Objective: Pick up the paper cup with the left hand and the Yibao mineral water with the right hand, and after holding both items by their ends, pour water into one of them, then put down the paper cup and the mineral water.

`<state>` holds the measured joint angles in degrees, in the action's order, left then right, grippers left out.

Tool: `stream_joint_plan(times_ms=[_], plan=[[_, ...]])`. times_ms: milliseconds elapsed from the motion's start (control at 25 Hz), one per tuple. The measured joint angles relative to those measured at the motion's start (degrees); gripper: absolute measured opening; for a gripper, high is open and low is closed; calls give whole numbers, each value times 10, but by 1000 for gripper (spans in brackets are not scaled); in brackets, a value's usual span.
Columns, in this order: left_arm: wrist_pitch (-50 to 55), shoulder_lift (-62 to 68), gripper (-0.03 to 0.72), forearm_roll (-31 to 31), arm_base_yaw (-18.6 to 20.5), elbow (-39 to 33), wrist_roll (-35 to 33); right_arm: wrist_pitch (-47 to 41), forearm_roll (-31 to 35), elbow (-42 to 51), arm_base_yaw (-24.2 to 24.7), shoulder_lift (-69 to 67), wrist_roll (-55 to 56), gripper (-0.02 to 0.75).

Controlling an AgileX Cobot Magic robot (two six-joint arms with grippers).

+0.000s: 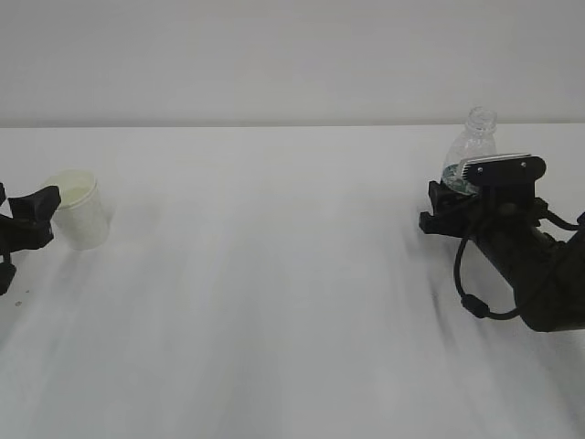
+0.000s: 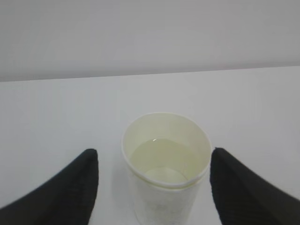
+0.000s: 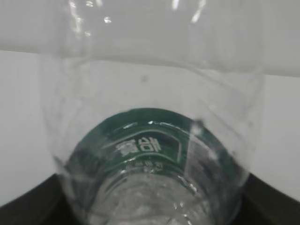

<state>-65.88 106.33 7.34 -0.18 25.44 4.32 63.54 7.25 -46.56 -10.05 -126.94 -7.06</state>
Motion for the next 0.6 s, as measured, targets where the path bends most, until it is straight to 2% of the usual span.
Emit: stream_joint_plan(times_ms=[600], plan=[[0, 0, 524, 0, 0, 0, 0, 4, -3, 0, 0, 0, 13, 594]])
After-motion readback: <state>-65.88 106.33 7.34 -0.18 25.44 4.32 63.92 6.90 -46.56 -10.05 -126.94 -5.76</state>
